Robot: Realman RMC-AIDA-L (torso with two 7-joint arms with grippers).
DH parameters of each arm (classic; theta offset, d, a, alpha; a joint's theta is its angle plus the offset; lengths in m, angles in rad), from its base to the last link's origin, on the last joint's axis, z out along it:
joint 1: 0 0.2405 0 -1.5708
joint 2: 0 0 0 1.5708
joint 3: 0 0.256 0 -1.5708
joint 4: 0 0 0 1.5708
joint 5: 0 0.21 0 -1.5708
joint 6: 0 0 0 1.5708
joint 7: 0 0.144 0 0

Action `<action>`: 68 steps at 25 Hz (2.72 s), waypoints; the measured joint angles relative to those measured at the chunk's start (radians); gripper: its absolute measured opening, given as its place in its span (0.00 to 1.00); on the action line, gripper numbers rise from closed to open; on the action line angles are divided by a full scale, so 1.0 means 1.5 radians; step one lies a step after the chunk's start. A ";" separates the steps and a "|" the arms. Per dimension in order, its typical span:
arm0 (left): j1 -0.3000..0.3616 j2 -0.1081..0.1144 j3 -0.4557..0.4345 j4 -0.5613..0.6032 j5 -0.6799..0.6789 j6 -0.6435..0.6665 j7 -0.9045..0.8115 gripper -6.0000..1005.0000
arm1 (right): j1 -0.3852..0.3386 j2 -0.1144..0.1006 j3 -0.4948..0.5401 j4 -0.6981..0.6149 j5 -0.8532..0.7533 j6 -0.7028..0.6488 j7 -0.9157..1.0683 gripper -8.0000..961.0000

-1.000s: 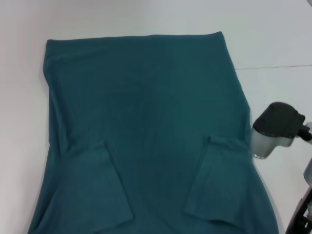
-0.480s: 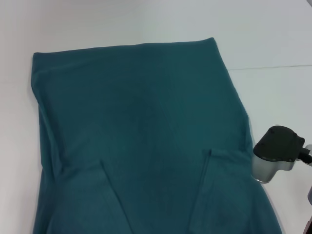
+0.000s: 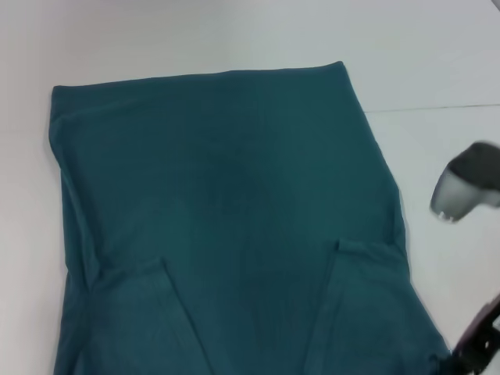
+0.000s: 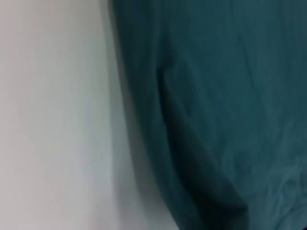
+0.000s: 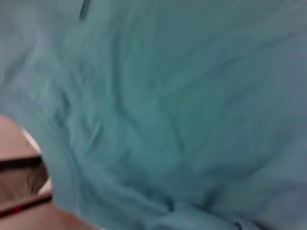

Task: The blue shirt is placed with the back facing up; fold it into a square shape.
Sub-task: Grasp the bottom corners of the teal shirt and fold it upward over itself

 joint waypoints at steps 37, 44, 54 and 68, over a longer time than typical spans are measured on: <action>-0.224 0.078 -0.008 -0.120 -0.064 -0.380 0.011 0.01 | 0.145 -0.025 0.263 0.151 0.007 0.396 0.004 0.05; -0.228 0.056 0.058 -0.119 -0.065 -0.482 0.018 0.01 | 0.162 -0.015 0.258 0.206 0.010 0.516 0.005 0.05; -0.242 0.034 0.114 -0.120 -0.065 -0.622 0.035 0.01 | 0.167 0.001 0.241 0.274 0.007 0.673 0.009 0.05; -0.256 0.023 0.171 -0.169 -0.061 -0.801 0.045 0.01 | 0.163 0.010 0.236 0.310 0.028 0.814 0.012 0.05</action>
